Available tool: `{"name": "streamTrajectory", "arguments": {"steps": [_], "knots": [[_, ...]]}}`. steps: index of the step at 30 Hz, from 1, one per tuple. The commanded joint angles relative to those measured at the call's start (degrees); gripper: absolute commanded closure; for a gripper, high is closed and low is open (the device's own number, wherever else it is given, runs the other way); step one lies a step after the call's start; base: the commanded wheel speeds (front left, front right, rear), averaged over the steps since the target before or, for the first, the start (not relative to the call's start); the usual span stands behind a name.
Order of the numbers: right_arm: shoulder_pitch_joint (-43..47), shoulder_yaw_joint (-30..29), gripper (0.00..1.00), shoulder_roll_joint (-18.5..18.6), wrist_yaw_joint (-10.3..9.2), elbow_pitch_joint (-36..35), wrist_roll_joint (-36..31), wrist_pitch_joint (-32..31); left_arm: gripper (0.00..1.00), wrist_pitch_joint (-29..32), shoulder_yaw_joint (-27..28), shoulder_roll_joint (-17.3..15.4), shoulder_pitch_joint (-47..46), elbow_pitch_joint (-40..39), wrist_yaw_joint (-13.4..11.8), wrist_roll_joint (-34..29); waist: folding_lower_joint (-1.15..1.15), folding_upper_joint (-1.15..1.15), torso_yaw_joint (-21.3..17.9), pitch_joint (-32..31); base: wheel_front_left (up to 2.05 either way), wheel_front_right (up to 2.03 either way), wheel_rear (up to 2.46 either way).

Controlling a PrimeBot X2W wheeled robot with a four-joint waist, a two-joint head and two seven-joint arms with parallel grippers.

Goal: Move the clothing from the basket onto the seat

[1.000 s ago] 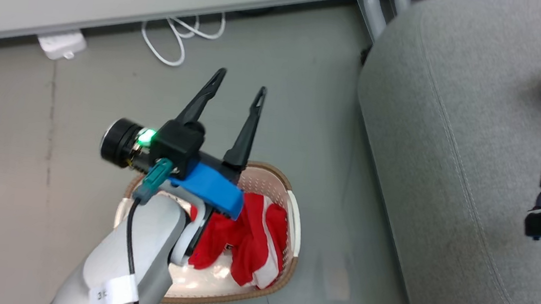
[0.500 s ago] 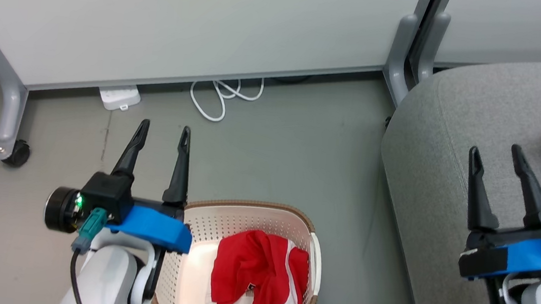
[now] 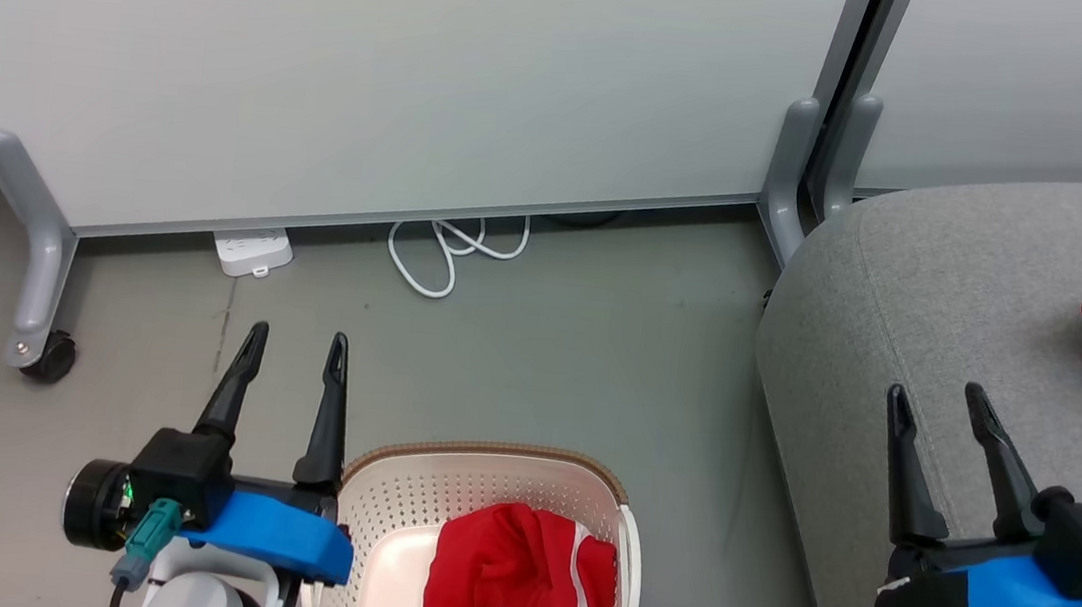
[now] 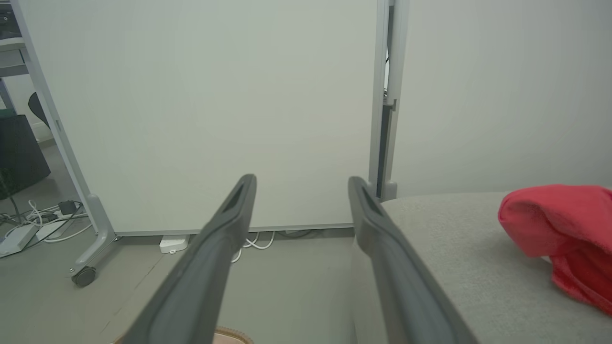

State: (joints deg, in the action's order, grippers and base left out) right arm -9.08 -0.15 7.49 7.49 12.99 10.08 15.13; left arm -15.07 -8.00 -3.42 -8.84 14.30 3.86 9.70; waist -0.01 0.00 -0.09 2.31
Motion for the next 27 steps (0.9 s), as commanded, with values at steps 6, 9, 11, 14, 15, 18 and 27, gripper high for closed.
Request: {"name": "streamTrajectory", "arguments": {"steps": [6,9,11,14,15,18,27], "knots": [[3.44,-0.84,0.0,-1.31,0.02,-0.69,0.21,0.03,0.0,-0.15,1.38,0.45,2.19,-0.3,1.02,-0.79,0.01,0.0,0.12,-1.12,0.0,0.0,0.0],[4.37,-1.1,0.0,-1.69,0.01,-0.81,0.2,0.03,0.0,-0.15,1.88,0.52,2.89,-0.52,1.11,-1.02,0.01,0.0,0.22,-1.43,0.0,0.0,0.0],[4.84,-1.14,0.0,-1.97,0.01,-0.84,0.19,0.03,0.0,-0.15,2.22,0.54,3.21,-0.67,1.15,-1.11,0.01,0.0,0.25,-1.64,0.0,0.0,0.0],[5.21,-1.25,0.0,-2.29,0.01,-0.78,0.24,0.03,0.0,-0.15,2.33,0.56,3.82,-0.71,1.04,-0.37,0.01,0.0,0.35,-1.89,0.0,0.0,0.0],[5.3,-1.31,0.0,-2.37,0.01,-0.74,0.25,0.03,0.0,-0.15,2.25,0.57,3.89,-0.72,0.95,-0.22,0.01,0.0,0.41,-1.96,0.0,0.0,0.0],[5.7,-1.39,0.0,-2.63,0.01,-0.75,0.12,0.03,0.0,-0.15,2.01,0.56,3.94,-0.78,0.67,0.11,0.01,0.0,0.62,-2.01,0.0,0.0,0.0],[5.62,-1.45,0.0,-2.86,0.01,-0.67,0.09,0.03,0.0,-0.15,1.46,0.57,3.96,-1.0,0.2,0.42,0.01,0.0,1.11,-1.77,0.0,0.0,0.0]]}}
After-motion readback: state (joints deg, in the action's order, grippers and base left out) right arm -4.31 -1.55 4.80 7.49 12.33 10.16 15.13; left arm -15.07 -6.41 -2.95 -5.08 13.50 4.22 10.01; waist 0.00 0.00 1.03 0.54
